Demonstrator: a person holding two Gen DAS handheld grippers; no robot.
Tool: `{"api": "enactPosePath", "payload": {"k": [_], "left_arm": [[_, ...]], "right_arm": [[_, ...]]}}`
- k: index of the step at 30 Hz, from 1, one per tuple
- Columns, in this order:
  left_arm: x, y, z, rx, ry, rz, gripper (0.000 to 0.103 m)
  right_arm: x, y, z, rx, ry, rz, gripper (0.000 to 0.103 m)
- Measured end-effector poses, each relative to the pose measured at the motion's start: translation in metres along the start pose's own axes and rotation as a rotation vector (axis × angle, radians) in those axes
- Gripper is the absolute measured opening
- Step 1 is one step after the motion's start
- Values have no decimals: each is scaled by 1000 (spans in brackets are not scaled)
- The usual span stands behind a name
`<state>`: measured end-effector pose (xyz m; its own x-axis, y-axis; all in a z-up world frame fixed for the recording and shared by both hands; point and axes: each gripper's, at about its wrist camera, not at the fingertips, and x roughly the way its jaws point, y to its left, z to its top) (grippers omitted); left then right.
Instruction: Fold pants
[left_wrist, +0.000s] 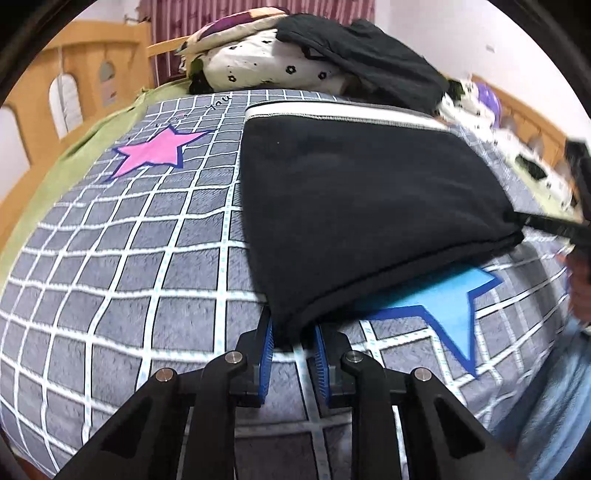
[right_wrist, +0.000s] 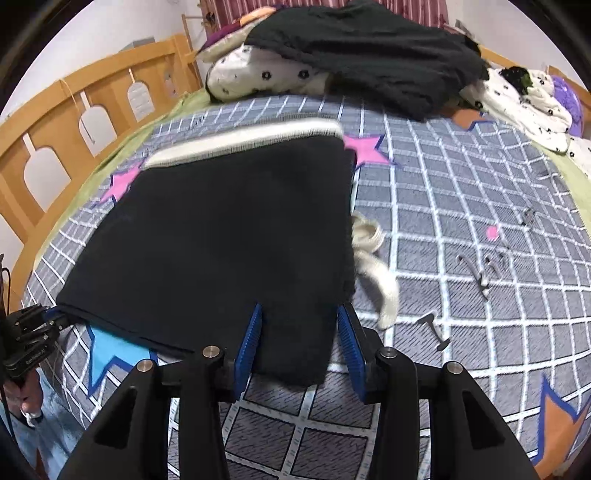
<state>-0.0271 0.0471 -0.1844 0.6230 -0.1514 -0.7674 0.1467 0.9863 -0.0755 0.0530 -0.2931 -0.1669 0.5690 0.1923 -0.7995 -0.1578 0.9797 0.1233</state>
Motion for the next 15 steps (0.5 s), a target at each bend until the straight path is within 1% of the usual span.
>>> {"api": "enactPosePath", "payload": {"k": [2,3,5,6,8,9,10,11,14,15], "left_arm": [[-6,5,-2,-40,6,-27,23],[-9,5,-4,-47,11,-28,23],[-20,6,-9,-40,7,4,23],[-29,8,-11,-39,-7,15,24],[-37,15,-7,-66,-29,5,24],[-40,17,-3,-81,-36,-12,32],[-41,16,2,-88,-45,-23,43],[-39,15,10,-93,-56,-19,46],[-25,7,38,-85,-76,7,46],[-20,5,45,-94,-71,12,46]], "right_arm": [[-3,2,0,-25,-19,-11,42],[-6,3,0,-34,-29,-12,42],[-13,3,2,-43,-55,-27,42],[-18,3,3,-51,-86,-41,42],[-28,6,7,-63,-151,-60,42],[-32,9,9,-67,-187,-63,42],[-33,11,12,-67,-202,-57,42],[-32,14,16,-70,-203,-49,42],[-20,23,26,-74,-157,-37,42],[-14,23,27,-61,-140,-29,42]]}}
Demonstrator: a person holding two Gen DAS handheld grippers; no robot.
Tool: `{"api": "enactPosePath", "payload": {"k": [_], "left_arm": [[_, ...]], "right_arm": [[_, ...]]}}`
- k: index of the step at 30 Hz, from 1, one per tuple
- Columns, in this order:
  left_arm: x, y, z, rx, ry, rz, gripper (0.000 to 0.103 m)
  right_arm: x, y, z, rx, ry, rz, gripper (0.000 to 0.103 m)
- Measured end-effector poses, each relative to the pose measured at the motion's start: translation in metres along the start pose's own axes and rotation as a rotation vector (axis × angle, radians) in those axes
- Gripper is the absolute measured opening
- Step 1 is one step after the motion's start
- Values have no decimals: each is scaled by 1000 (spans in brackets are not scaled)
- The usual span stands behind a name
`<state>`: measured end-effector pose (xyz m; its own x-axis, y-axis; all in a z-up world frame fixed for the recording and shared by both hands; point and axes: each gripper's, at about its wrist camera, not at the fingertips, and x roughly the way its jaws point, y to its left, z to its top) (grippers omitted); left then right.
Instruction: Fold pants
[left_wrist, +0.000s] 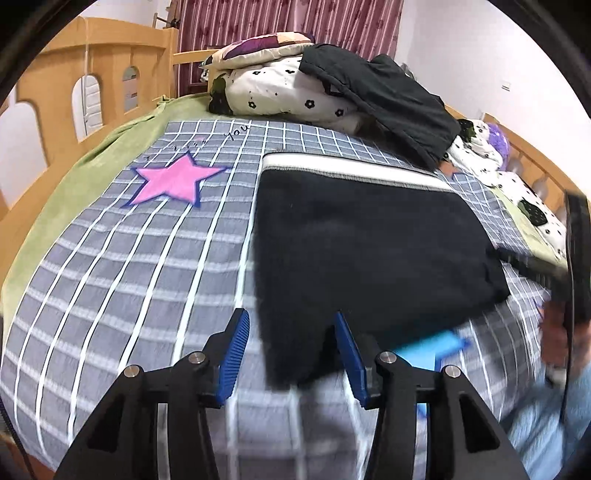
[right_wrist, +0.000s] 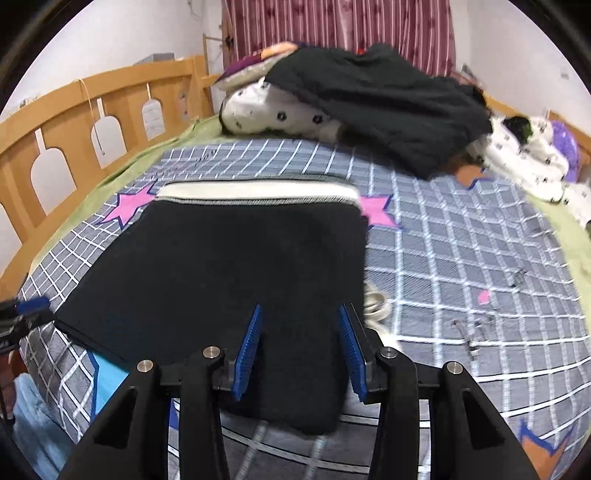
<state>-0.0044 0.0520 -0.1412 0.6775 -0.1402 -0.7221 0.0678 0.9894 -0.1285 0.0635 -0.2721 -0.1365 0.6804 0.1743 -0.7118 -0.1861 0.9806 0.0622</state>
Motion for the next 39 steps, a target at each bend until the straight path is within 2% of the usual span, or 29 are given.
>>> {"api": "enactPosePath", "payload": {"k": [2,4,6,8,11,16,25,29,33,36,39], "left_arm": [[18,-4,9,-24,33,-26,46],[39,-10,7,-28,98,16,53],[41,-14,1,-8,64,35,56],[41,-14,-2,4,60,30,58],[44,-8,-4,-33,82,4,64],[49,5,-6,-129,109,-69,65],[47,-2,-6,-110,123,-29,65],[36,-9,-11,-53,128,3,65],[15,-21,-8,54,56,53,64],[9,-27,9,115,6,70,64],[18,-32,42,130,-13,59,64]], "right_arm": [[17,-1,-6,35,61,-4,43],[20,4,-13,3,51,-41,43],[18,11,-17,-51,30,-70,43],[18,11,-21,-44,20,-67,43],[18,9,-21,-36,18,-52,44],[18,9,-20,-26,21,-51,44],[15,4,-19,-13,36,-33,44],[9,0,-21,-13,50,-47,44],[-3,-12,-22,33,54,-31,45],[-13,-21,-10,50,19,-28,45],[-15,-27,16,34,-16,-46,45]]}}
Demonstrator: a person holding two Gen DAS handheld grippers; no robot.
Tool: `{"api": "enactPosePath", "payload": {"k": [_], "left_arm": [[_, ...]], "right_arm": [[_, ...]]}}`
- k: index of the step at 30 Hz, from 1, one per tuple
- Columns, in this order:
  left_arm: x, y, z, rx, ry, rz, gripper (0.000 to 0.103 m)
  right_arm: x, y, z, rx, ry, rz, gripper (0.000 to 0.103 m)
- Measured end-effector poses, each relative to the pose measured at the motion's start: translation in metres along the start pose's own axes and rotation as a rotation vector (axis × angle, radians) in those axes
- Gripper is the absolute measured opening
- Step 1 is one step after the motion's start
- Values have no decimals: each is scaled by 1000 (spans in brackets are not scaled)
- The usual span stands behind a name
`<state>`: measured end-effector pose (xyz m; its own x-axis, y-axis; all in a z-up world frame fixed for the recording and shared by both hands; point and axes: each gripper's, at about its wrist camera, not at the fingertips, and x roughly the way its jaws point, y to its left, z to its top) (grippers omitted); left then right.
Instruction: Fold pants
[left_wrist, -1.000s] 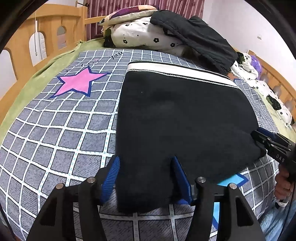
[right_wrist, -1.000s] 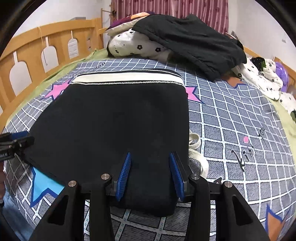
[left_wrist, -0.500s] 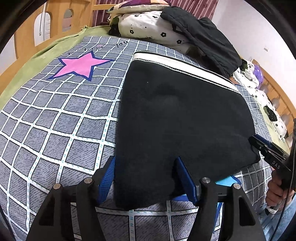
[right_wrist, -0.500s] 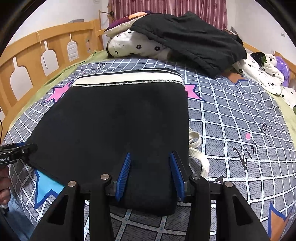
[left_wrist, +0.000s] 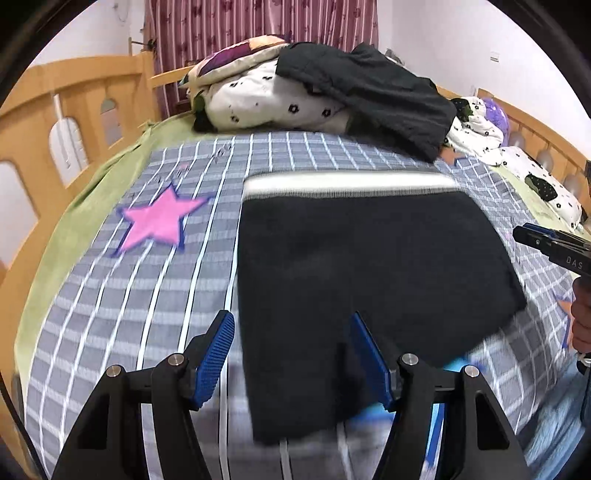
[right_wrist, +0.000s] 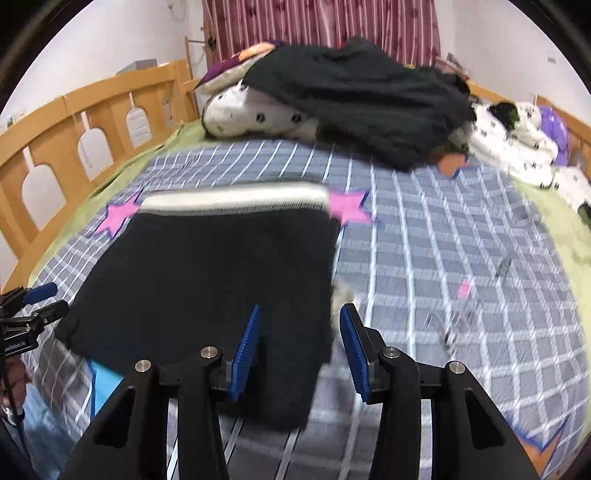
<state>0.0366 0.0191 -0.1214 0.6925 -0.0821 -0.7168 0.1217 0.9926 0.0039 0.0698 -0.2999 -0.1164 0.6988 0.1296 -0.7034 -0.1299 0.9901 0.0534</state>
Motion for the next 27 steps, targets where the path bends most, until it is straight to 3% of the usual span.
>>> {"api": "enactPosePath", "payload": {"k": [8,11,15,17,27], "left_arm": [[50,-10,85,-9,-14,-13,64],[74,-7,100,-46,-11,0,64],[124,-3,98,-53,83,7,63],[142,-5,90,-26,121,29,64],[143,-3,89,-38,141,-7,70]], "right_arm": [[45,18,73,-151,-49,12,44],[69,19,87,-119,-53,34,44],[124,19,81,-112,62,-10,45],[129,24,75,-159,27,-52,44],[128,22,75,-144,26,-43,46]]}}
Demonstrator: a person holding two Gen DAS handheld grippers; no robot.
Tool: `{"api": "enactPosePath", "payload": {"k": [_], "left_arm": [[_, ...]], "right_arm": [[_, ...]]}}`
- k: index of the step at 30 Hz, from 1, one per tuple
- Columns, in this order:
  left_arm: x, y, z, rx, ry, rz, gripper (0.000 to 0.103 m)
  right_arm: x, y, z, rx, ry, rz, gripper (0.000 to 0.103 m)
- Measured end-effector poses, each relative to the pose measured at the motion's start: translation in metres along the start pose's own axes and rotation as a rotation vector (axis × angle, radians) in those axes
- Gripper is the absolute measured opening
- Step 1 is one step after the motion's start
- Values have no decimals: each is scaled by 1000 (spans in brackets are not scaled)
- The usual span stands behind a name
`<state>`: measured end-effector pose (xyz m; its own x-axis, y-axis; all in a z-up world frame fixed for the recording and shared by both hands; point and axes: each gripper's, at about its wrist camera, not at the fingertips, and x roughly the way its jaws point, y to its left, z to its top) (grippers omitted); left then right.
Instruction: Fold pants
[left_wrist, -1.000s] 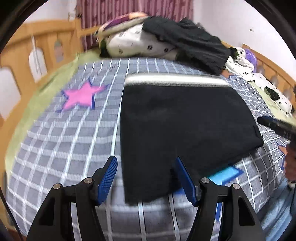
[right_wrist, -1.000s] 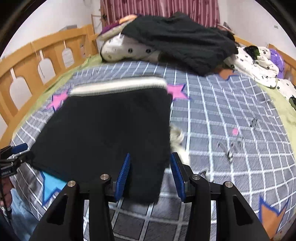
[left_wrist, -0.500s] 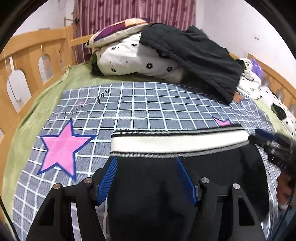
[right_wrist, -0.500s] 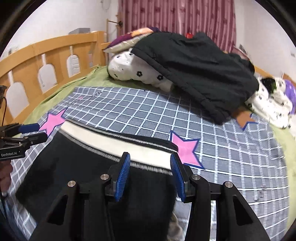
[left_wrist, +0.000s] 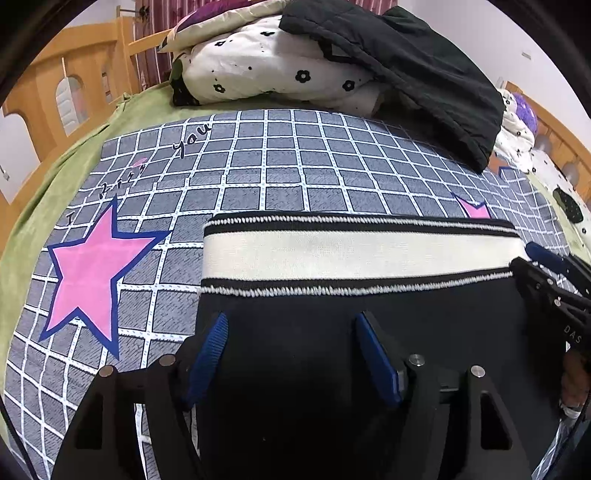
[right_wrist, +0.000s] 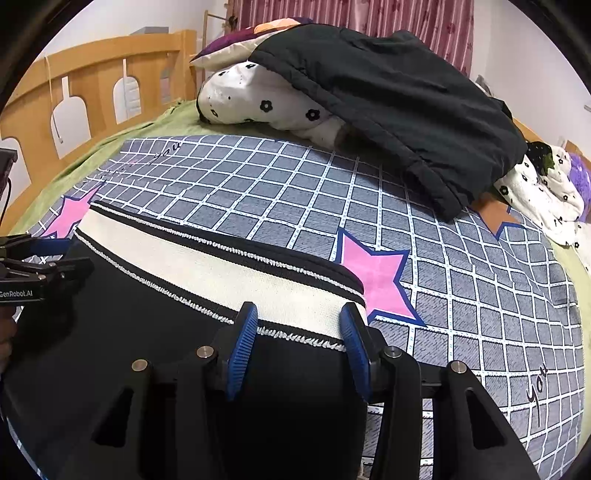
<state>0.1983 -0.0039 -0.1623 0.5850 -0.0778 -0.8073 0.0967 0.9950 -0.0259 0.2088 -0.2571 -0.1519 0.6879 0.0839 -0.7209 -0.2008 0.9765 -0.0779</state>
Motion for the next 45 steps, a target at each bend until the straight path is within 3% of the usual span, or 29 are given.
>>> {"api": "enactPosePath", "payload": {"k": [7,13,18,22,25,29,34,37,41,45], "left_arm": [[-24,-6,-26,-11,30,-31,70],[-57,-19,-60,18,-2,-93,70],[-78,-27,-98,87,-17,-30,70],[-89,-24,-121,125,-32,21,71],[-105,-11,-125,77,-31,15,71],[-107,9,-137,-4,-9,25,71],[-97,23,-147,-124,67,-52,73],[-112,18,-150,-118,49,-31,71],[-140,5,-157,-53,31,7,71],[-179,-4,-163,-46,-11,12,71]], "right_arm": [[-21,2,-4,8,12,-28,48],[-55,-1,-27,57,10,26,48],[-79,9,-60,93,22,69,48],[-85,32,-87,10,45,-24,48],[-91,38,-93,-15,56,-62,48],[-105,21,-101,118,51,7,48],[-100,26,-112,107,62,-28,50],[-106,28,-111,127,79,-28,50],[-127,30,-116,199,102,34,48],[-170,40,-115,204,55,-12,48]]}}
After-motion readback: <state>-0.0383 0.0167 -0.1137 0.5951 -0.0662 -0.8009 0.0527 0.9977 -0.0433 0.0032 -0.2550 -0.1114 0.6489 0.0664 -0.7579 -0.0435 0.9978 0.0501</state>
